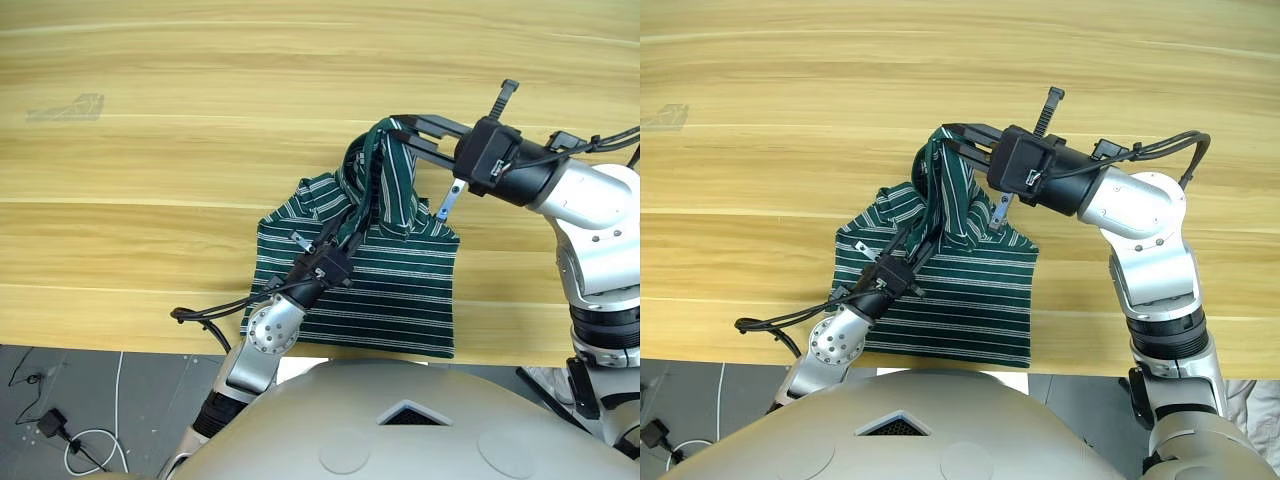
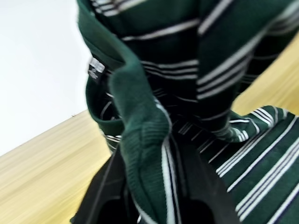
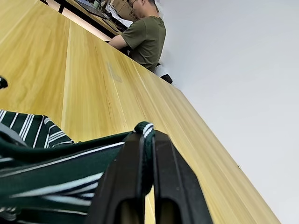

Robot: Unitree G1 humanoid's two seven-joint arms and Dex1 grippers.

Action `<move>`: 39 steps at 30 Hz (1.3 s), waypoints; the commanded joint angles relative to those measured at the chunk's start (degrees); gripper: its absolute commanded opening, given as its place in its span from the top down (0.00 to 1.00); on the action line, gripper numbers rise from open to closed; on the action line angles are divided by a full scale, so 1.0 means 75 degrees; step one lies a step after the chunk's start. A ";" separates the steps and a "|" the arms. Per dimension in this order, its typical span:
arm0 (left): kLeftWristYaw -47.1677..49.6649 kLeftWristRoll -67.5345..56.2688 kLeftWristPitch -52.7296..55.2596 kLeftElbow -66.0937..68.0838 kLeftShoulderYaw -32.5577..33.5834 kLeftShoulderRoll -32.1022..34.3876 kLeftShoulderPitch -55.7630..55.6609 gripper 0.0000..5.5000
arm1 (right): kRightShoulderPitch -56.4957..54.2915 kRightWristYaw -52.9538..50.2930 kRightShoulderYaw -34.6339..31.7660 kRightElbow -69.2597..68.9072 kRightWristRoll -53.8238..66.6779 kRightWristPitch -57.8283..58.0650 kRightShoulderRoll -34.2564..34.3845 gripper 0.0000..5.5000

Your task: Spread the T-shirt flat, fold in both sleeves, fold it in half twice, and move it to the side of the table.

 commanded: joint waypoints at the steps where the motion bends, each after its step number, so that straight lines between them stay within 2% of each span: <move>1: 0.0070 -0.0026 -0.0060 0.0006 0.0170 0.0030 -0.0051 0.94 | 0.0046 -0.0007 -0.0068 0.0361 -0.0113 -0.0190 -0.0071 1.00; 3: 0.0086 0.0019 -0.0080 0.0042 0.0202 0.0028 -0.0072 0.99 | 0.0092 -0.0022 -0.0078 0.0669 -0.0219 -0.0322 -0.0107 1.00; 7: 0.0156 0.0270 -0.0129 -0.0041 0.0489 0.0229 -0.0193 1.00 | 0.0312 -0.0043 -0.0145 0.1186 -0.0352 -0.0572 -0.0152 1.00; 13: 0.0173 0.0564 -0.0003 -0.0377 0.2213 0.1270 -0.0871 1.00 | 0.0841 0.0087 -0.0071 0.1467 -0.0330 -0.0789 -0.0139 1.00; 16: 0.0070 0.1093 0.0001 -0.0531 0.2700 0.1819 -0.1215 1.00 | 0.1301 0.0334 0.0087 0.1476 -0.0239 -0.0906 -0.0214 1.00; 22: -0.0131 0.1494 -0.0023 -0.0655 0.2947 0.2288 -0.1497 1.00 | 0.2330 0.1202 0.0510 0.1112 0.0041 -0.1274 -0.0594 1.00; 26: -0.0120 0.1605 -0.0105 -0.0602 0.2841 0.2227 -0.1402 1.00 | 0.2510 0.1109 0.0523 0.1178 0.0122 -0.1297 -0.0435 1.00; 35: -0.0099 0.1555 -0.0176 -0.0577 0.2827 0.2162 -0.1180 1.00 | 0.2461 0.0025 0.0178 0.1359 0.0230 -0.0882 0.0369 0.68; 39: -0.0104 0.1518 -0.0179 -0.0660 0.2886 0.2122 -0.1132 1.00 | 0.2661 -0.0278 0.0226 0.1433 0.0228 -0.0625 0.0563 0.67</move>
